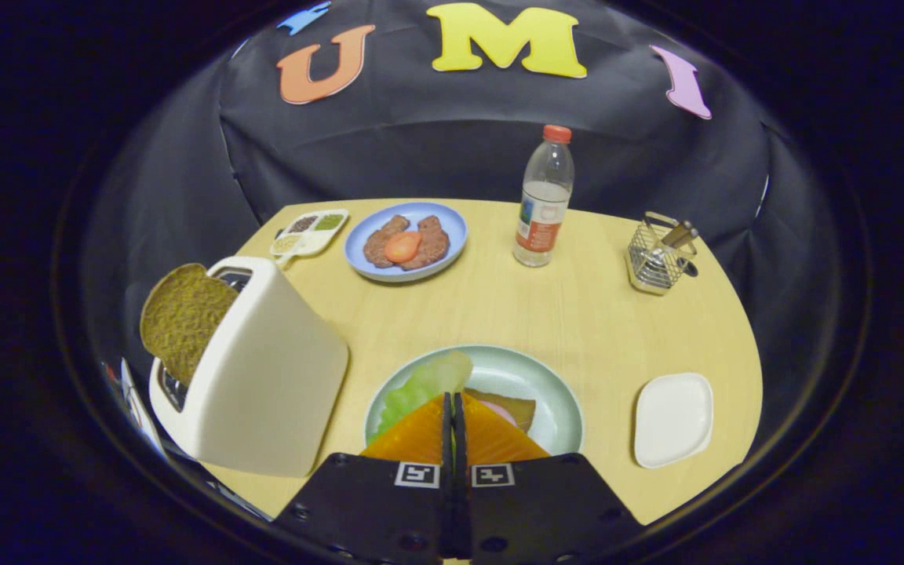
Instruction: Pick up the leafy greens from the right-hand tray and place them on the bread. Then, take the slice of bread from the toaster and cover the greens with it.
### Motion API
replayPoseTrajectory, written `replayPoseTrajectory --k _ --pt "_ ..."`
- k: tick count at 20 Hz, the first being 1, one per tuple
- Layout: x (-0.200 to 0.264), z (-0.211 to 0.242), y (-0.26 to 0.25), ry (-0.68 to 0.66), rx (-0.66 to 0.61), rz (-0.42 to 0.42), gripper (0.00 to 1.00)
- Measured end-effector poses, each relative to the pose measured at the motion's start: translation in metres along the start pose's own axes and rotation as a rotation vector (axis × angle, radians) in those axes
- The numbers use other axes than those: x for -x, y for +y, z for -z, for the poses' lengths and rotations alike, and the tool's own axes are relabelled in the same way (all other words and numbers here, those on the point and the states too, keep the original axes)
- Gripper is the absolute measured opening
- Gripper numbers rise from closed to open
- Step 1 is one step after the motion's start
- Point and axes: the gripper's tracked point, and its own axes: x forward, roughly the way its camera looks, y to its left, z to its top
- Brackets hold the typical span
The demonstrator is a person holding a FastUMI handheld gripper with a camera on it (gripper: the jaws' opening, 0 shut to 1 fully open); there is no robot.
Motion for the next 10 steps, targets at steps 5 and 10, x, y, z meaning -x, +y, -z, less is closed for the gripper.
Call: replayPoseTrajectory --k 5,10 --pt "-0.024 0.007 -0.024 0.032 -0.014 0.085 0.00" --pt "-0.028 0.006 -0.040 0.026 -0.021 0.149 0.03"
